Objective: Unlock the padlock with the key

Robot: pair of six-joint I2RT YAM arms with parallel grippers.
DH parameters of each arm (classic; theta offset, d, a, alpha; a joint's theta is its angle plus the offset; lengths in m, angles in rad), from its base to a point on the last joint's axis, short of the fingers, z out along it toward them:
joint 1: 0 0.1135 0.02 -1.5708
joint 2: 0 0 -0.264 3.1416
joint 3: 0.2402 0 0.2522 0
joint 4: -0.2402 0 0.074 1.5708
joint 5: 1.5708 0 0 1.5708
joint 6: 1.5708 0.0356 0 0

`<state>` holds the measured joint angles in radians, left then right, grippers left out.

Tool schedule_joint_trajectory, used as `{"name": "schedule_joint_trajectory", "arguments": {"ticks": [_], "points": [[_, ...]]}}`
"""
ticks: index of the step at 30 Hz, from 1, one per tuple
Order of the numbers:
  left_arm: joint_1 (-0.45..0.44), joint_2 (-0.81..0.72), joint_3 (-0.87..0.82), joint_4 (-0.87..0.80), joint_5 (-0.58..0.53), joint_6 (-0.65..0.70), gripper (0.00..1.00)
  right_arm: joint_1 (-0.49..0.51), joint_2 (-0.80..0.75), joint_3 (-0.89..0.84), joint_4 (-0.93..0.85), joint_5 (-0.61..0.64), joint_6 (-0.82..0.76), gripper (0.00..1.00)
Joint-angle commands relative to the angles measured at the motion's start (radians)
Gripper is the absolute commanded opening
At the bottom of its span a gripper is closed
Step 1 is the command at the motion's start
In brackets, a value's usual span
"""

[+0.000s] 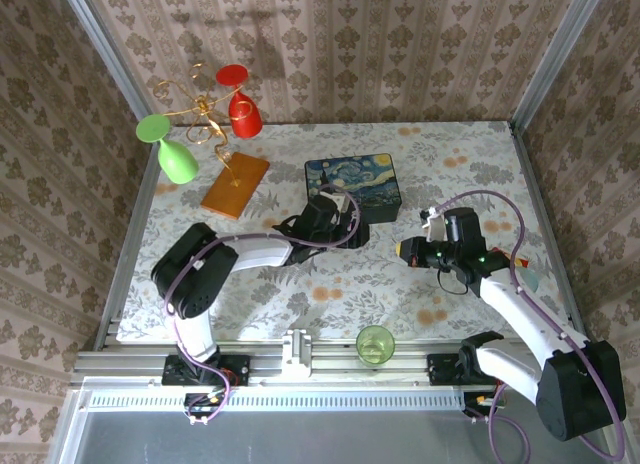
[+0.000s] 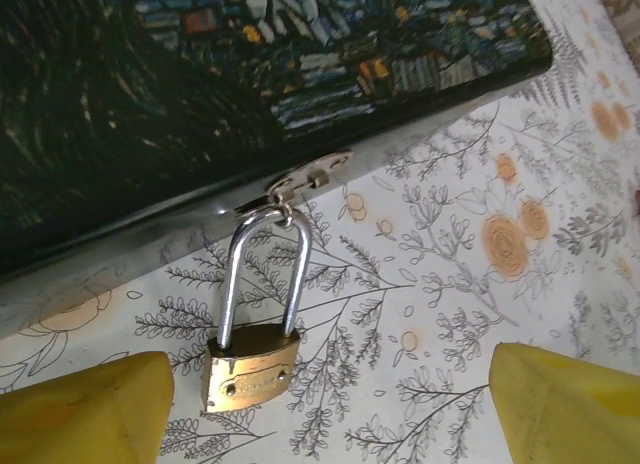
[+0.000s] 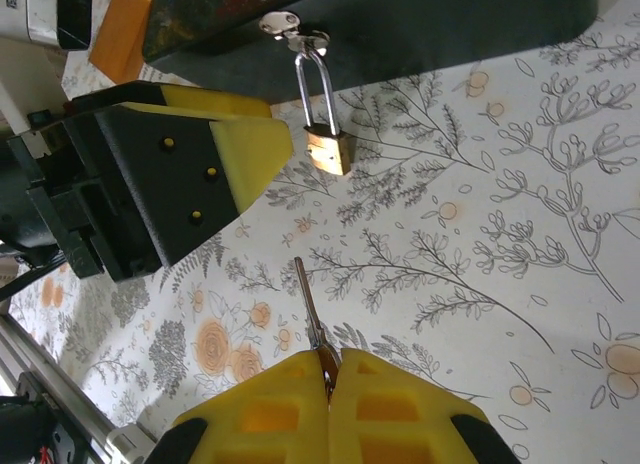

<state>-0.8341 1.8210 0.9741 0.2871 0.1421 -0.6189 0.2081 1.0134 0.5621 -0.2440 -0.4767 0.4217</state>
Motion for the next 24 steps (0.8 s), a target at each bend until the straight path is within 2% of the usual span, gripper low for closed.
{"name": "schedule_joint_trajectory", "arguments": {"ticks": [1,4,11,16,24], "points": [[0.003,0.038,0.044,-0.026,0.009,0.043,0.82,-0.007,-0.011,-0.019,-0.012,0.007,-0.009,0.00],[0.004,0.058,0.050,-0.028,-0.010,0.051,0.81,-0.011,-0.009,-0.025,-0.002,0.002,-0.005,0.00],[0.002,0.101,0.081,-0.027,-0.002,0.067,0.72,-0.019,-0.002,-0.034,0.009,-0.003,-0.005,0.00],[0.002,0.122,0.086,-0.023,-0.010,0.065,0.70,-0.023,0.000,-0.047,0.024,-0.005,0.000,0.00],[0.001,0.131,0.081,-0.008,-0.022,0.075,0.60,-0.027,0.019,-0.054,0.040,-0.011,0.002,0.00]]}}
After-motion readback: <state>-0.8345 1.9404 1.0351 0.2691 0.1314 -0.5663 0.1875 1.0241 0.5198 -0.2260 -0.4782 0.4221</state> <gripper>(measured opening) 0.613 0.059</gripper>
